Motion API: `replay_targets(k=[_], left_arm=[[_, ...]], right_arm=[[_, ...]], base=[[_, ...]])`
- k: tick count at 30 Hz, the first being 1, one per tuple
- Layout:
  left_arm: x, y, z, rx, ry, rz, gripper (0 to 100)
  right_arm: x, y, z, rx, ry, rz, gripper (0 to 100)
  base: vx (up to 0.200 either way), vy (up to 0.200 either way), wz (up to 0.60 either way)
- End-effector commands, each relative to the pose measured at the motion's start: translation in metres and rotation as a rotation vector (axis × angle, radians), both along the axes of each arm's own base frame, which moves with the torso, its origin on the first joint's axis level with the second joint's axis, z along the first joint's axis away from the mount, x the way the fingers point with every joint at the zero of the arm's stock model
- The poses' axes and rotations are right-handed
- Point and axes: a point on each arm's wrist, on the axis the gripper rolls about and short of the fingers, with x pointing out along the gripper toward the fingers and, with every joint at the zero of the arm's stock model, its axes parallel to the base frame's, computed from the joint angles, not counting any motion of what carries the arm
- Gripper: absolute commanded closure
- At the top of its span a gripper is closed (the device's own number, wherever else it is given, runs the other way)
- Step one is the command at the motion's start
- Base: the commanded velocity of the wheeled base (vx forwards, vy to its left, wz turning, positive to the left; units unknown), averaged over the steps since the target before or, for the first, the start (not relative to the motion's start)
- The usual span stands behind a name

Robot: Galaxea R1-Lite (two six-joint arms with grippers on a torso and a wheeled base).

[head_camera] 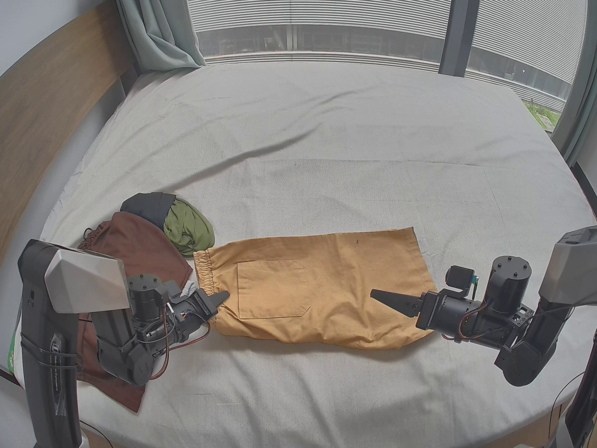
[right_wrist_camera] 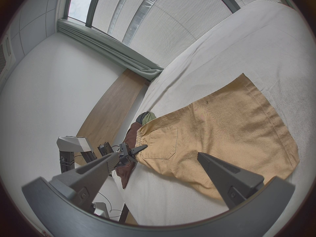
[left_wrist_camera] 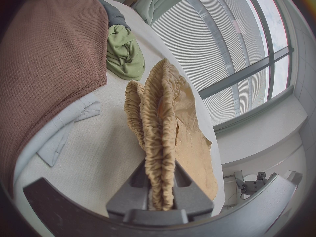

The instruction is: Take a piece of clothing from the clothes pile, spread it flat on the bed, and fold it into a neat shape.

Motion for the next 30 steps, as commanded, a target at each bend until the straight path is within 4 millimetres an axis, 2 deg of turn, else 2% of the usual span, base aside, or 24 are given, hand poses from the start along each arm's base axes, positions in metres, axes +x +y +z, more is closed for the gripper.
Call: replay_targets(k=[1,13,18,24,30], left_arm=[[-0.002,0.001,0.003,0.019,-0.016,-0.005,100],[-0.004,0.009,0.011,0.049,-0.046,-0.003,100],[-0.006,0.021,0.02,0.033,-0.058,-0.014,100],[-0.013,0.044,0.033,-0.005,-0.064,-0.065,100],[-0.013,0.05,0.035,-0.011,-0.069,-0.07,100]], right_arm=[[0.0,0.0,-0.001,-0.001,0.002,0.001,0],[0.0,0.001,-0.002,-0.002,0.006,0.002,0],[0.0,0.0,-0.002,-0.003,0.008,0.001,0],[0.0,0.001,-0.003,-0.004,0.009,0.002,0],[0.0,0.001,-0.003,-0.004,0.009,0.002,0]], base=[[0.0,0.0,0.0],[0.0,0.0,0.0],[0.0,0.0,0.0],[0.0,0.0,0.0],[0.0,0.0,0.0]])
